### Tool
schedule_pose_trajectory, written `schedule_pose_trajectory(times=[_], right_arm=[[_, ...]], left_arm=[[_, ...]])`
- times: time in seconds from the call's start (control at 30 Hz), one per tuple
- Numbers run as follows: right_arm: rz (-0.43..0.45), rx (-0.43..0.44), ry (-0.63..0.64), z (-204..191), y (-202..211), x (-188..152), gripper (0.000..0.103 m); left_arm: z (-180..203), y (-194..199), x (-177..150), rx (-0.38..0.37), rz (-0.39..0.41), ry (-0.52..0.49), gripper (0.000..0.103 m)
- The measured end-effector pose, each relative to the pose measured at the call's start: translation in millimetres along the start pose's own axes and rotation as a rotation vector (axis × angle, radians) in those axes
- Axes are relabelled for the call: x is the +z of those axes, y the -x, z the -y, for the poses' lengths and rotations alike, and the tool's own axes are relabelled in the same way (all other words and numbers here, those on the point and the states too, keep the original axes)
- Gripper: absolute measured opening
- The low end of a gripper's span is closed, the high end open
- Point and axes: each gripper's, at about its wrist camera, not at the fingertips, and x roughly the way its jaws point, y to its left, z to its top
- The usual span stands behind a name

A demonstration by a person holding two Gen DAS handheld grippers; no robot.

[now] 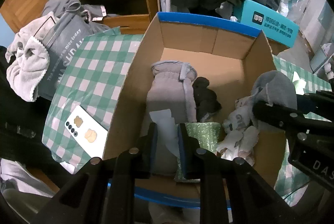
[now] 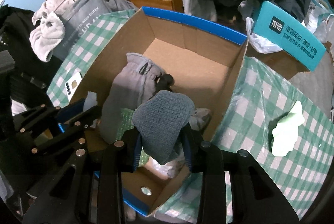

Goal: Organize soft objects
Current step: 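Lower the grey sock into the box and open the right gripper, then move both tools back toward the light green cloth on the table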

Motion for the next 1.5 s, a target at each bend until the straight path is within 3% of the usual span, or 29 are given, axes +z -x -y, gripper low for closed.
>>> schedule_pose_trajectory(times=[0.27,0.33,0.47,0.57,0.8,0.9,1.5], right_arm=[[0.013,-0.012,-0.012,6,2,1,0.054],[0.022,-0.013,-0.020,9,5,2,0.055],[0.038,-0.015,-0.037,16,12,2,0.057],[0.050,-0.029,-0.048,23,17,0,0.062],[0.068,-0.053,-0.101,52,29,-10,0.062],[0.071,-0.068,-0.127,66,33,-18,0.062],[0.102,-0.156,-0.290,155,63,-65,0.064]], left_arm=[[-1,-1,0,0.026,-0.005,0.003,0.027],[0,0,0,0.026,-0.008,0.001,0.028],[2,0,0,0.028,-0.003,0.002,0.043],[6,1,1,0.014,-0.003,-0.003,0.043],[29,3,4,0.001,-0.013,-0.041,0.044],[42,7,5,-0.010,-0.004,-0.061,0.055],[114,17,8,-0.074,-0.007,-0.150,0.056]])
